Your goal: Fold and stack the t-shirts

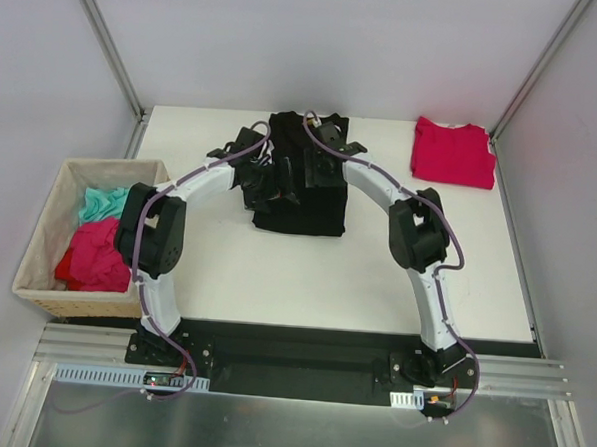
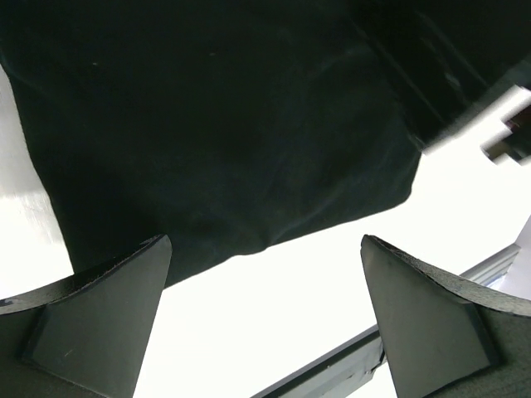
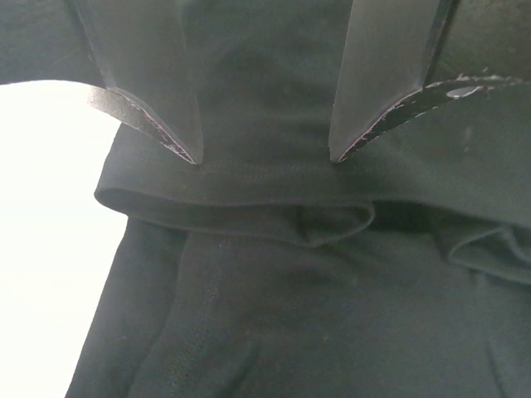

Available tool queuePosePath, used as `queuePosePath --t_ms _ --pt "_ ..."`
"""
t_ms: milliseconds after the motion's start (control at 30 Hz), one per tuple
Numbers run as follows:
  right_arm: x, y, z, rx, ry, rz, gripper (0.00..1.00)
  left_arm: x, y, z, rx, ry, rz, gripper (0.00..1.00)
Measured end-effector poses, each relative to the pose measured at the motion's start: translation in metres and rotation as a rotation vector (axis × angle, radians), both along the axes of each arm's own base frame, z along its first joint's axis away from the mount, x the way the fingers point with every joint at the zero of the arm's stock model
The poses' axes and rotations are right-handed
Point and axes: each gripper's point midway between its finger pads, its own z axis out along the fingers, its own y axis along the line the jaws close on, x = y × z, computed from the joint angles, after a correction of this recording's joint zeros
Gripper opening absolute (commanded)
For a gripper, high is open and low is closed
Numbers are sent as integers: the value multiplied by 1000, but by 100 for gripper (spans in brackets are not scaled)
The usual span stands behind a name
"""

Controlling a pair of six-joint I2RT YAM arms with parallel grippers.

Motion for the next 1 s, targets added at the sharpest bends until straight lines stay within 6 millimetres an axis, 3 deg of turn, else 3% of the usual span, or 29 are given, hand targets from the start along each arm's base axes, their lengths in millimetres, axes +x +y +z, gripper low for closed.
queuePosePath --t_ms 233,467,567,633,800,867,1000 --pt "7 -5 -21 3 53 -31 65 -1 0 11 -11 -29 0 99" --pt "5 -12 -22 14 59 -46 66 -4 0 13 -4 -35 -2 99" --pt "-18 -22 -14 -9 64 -42 66 -6 1 21 2 -61 -5 99" --pt "-36 -23 2 -13 52 -28 66 -4 2 28 7 -91 -6 99" --pt "-73 -8 40 21 -13 27 65 -1 5 26 28 -105 -11 99" --pt "-87 -4 40 23 -13 44 65 -1 6 19 42 -97 -13 99" --pt "-103 -9 16 -7 31 46 65 0 8 -4 73 -54 -16 99"
